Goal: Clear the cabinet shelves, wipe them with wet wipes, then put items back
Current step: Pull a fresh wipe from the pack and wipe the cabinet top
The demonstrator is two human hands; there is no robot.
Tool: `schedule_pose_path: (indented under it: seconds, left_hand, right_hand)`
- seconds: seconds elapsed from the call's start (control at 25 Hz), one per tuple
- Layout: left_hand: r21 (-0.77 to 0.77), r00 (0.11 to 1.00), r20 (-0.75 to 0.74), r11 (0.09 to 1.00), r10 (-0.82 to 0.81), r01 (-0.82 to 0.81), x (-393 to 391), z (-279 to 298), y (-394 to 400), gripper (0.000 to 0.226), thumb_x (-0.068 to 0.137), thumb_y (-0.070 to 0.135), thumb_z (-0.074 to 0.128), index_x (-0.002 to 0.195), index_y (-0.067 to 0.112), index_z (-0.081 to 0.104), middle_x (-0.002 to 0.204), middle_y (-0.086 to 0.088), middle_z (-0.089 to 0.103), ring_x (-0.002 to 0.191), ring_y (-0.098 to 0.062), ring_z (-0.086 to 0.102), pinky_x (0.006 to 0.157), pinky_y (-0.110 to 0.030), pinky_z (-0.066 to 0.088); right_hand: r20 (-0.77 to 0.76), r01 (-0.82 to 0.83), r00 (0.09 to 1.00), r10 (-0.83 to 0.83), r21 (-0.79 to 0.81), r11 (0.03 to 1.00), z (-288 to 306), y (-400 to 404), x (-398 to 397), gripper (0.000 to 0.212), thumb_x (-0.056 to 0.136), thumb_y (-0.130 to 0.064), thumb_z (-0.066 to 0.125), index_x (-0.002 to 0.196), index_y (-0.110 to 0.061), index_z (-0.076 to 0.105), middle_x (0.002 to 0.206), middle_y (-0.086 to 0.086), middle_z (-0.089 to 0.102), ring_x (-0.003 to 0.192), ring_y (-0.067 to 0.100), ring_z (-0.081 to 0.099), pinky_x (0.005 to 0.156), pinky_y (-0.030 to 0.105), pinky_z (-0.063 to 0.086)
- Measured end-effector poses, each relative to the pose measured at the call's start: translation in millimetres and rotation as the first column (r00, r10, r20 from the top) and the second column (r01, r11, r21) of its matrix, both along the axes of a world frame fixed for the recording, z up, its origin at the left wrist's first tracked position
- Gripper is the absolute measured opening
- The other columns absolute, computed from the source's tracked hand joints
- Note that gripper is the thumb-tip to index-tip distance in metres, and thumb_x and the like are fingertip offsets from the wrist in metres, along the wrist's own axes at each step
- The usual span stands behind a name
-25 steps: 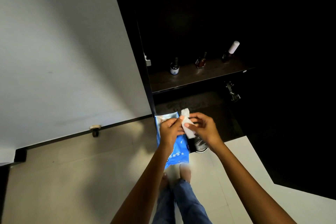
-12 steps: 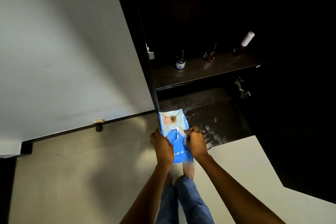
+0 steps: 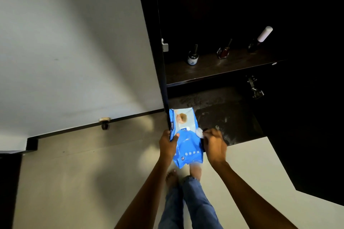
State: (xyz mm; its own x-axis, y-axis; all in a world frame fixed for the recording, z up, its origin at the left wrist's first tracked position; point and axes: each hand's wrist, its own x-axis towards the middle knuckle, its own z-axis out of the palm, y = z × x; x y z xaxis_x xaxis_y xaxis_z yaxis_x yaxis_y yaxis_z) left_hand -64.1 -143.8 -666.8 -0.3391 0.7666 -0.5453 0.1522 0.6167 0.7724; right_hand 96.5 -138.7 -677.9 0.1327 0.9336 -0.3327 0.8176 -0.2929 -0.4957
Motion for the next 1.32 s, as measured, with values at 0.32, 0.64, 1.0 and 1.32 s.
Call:
schedule_pose_path:
  seconds: [0.32,0.64,1.0,1.32]
  left_hand:
    - [0.138,0.989,-0.056,0.982,0.138,-0.129,-79,9,-53,0.022,0.076,0.029,0.062,0.086,0.011,0.053,0.071,0.003,0.056,0.063,-0.010,0.051,0.054,-0.013,0.041]
    - [0.098,0.975,0.112,0.974,0.194,-0.205,-86,19,-57,0.009,0.085,0.015,0.064,0.087,0.013,0.055,0.088,-0.012,0.062,0.078,-0.024,0.060,0.071,-0.038,0.051]
    - [0.087,0.964,0.218,0.980,0.154,-0.177,-89,18,-53,0.021,0.085,0.018,0.063,0.100,0.006,0.055,0.104,-0.021,0.064,0.093,-0.036,0.064,0.083,-0.050,0.053]
    - [0.072,0.955,0.260,0.984,0.141,-0.165,-93,18,-56,0.051,0.073,0.038,0.071,0.105,0.001,0.055,0.104,-0.020,0.065,0.094,-0.036,0.065,0.083,-0.051,0.054]
  right_hand:
    - [0.103,-0.419,0.908,0.407,0.182,0.889,-18,-70,-31,0.050,0.085,-0.022,0.063,0.133,-0.018,0.050,0.141,0.002,0.048,0.127,0.018,0.049,0.099,0.035,0.048]
    - [0.201,-0.416,0.896,0.395,0.075,0.906,-31,-45,1,0.072,0.093,-0.057,0.015,0.147,-0.010,0.020,0.154,0.009,0.010,0.143,0.025,0.011,0.113,0.037,0.015]
    - [0.172,-0.706,0.708,0.685,0.146,0.693,-38,-16,-45,0.064,0.097,-0.048,0.009,0.141,-0.009,0.036,0.147,0.013,0.038,0.136,0.022,0.023,0.108,0.048,0.033]
    - [0.183,-0.633,0.772,0.608,0.143,0.761,-45,-81,-16,0.058,0.097,-0.047,0.011,0.147,-0.019,0.019,0.158,-0.001,0.002,0.142,0.016,0.005,0.119,0.034,0.012]
